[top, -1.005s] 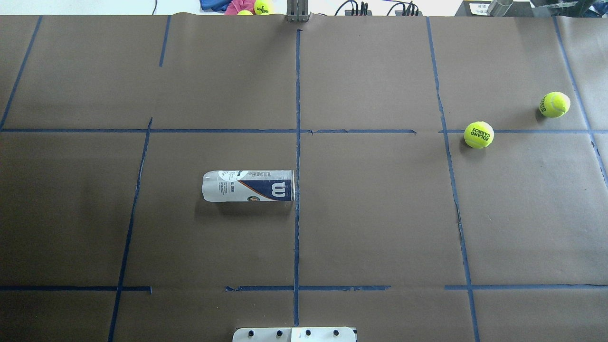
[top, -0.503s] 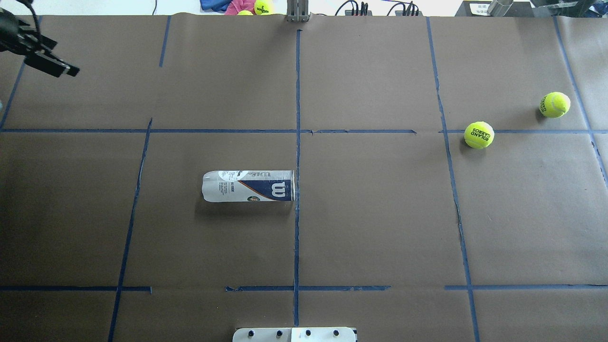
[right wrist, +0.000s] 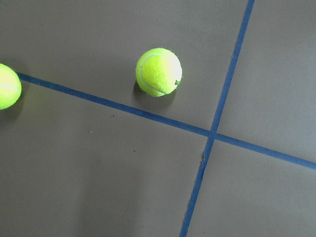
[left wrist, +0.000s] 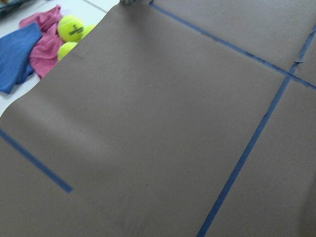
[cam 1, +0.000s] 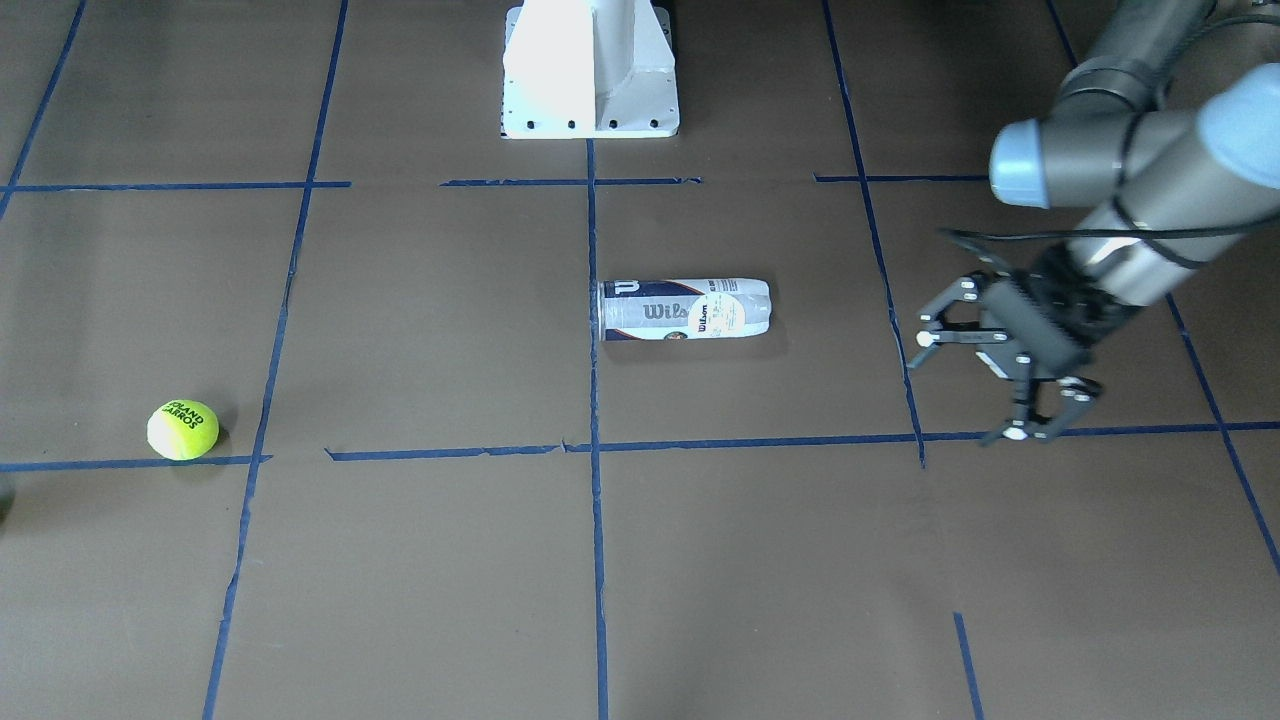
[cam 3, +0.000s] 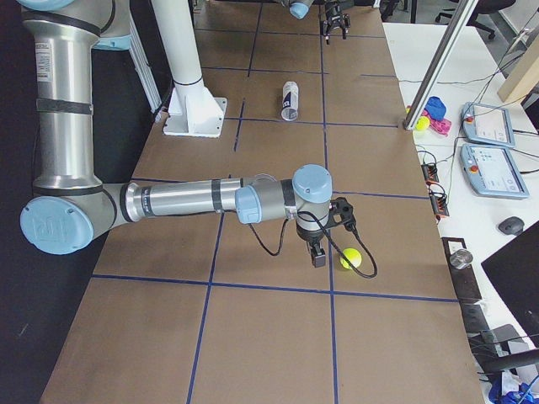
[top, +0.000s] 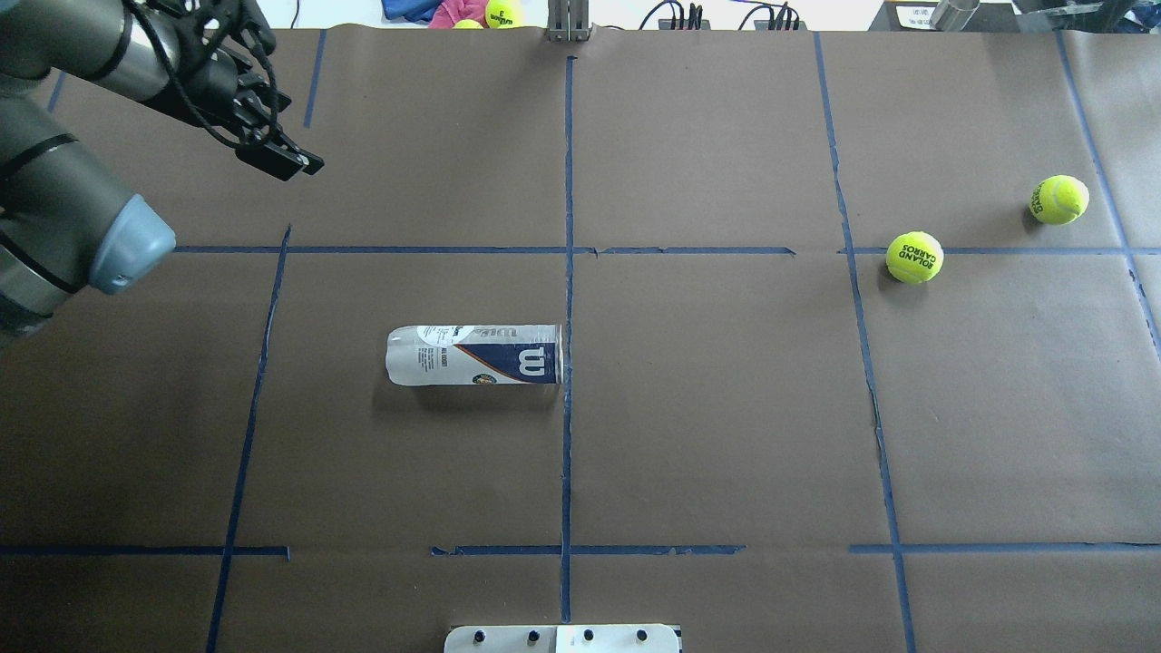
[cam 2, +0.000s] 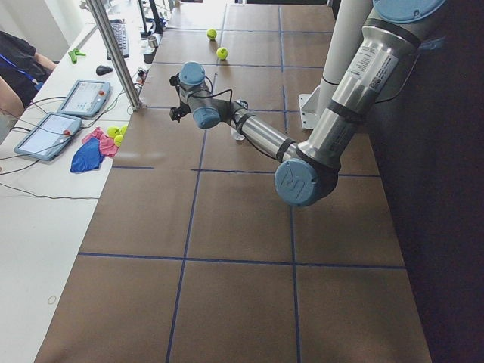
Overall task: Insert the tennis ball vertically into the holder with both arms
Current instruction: 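Move the left gripper down over the lying clear Wilson tube and grasp it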
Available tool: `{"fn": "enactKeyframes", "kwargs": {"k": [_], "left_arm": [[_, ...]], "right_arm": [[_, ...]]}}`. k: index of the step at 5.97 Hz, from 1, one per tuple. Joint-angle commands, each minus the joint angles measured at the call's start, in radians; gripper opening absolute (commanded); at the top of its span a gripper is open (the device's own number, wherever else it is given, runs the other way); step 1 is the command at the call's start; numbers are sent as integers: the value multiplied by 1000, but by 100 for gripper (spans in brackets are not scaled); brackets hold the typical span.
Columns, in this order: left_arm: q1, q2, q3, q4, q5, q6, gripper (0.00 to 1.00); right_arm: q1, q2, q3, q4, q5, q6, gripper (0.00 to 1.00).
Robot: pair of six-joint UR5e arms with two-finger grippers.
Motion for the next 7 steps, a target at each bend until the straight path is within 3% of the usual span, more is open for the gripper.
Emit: {"fn": "enactKeyframes", "kwargs": {"k": [1, 2, 3, 6, 7], "left_arm": [[159, -51, -89, 152, 129, -1, 100], [284, -83, -154, 287, 276, 7, 100], [358, -156, -161, 405, 356, 8, 100], [449, -422, -113, 894, 469, 204, 100], [460, -466, -46, 938, 521, 238, 100]], "right_arm": [[0, 0, -2, 1, 0, 0, 100], [0, 0, -2, 1, 0, 0, 100], [0, 0, 0, 1, 1, 0, 100], [0, 0, -2, 0, 1, 0, 100], [0, 0, -2, 0, 0, 0, 100]]}}
